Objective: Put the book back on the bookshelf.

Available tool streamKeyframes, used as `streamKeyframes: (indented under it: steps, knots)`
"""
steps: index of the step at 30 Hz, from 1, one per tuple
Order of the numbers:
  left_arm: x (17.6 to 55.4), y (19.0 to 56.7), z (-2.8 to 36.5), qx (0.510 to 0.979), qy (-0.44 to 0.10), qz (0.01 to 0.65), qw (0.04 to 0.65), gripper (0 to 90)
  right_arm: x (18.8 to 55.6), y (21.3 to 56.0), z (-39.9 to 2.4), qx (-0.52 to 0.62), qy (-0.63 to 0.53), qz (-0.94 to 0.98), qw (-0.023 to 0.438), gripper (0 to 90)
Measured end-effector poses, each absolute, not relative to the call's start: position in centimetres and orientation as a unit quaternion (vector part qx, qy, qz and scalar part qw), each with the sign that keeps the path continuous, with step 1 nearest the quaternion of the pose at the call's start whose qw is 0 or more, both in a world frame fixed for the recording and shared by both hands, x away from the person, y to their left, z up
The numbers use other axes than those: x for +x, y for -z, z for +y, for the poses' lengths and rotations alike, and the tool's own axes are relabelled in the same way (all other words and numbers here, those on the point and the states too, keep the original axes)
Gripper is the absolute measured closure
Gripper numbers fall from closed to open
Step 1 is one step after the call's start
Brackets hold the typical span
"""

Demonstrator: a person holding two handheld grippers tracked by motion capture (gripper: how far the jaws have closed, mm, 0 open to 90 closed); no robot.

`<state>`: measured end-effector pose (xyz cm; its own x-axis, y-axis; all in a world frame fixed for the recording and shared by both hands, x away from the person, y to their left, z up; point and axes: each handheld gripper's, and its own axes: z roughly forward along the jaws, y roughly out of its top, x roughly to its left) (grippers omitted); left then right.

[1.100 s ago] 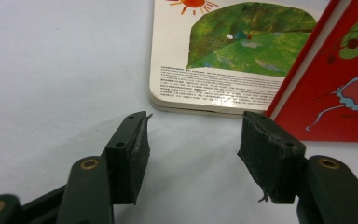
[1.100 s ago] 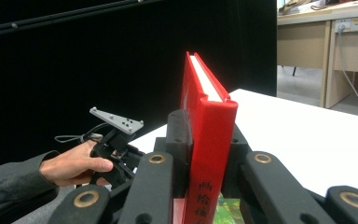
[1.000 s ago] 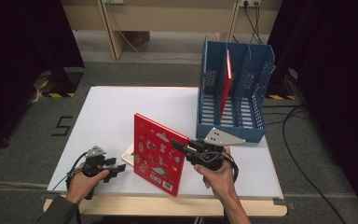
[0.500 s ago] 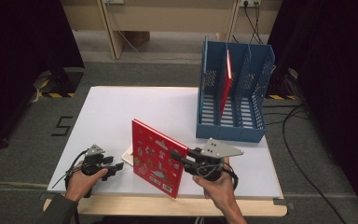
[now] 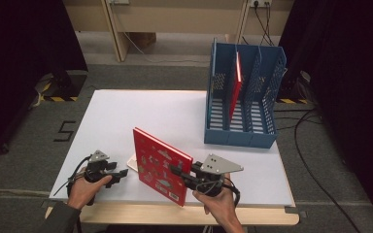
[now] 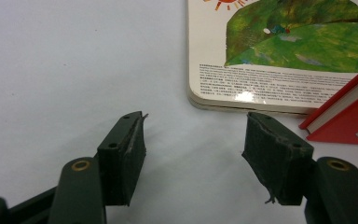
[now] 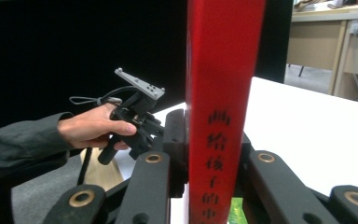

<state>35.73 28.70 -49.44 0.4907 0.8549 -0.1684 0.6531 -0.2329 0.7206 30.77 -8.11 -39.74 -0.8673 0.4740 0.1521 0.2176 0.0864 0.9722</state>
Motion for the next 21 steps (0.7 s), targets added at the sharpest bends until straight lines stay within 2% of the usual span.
streamKeyframes:
  steps: [10,12,21]
  knots:
    - [35.7,49.5,28.6,0.773,-0.134,0.487,0.383,36.8,30.3,41.2,-7.0,0.252,-0.624,0.731,0.116,76.9]
    - [35.7,49.5,28.6,0.773,-0.134,0.487,0.383,36.7,30.1,41.4,-6.8,0.251,-0.618,0.732,0.138,76.5]
    - [35.7,49.5,28.6,0.774,-0.135,0.486,0.383,36.6,30.1,42.6,-6.3,0.256,-0.615,0.735,0.127,76.6]
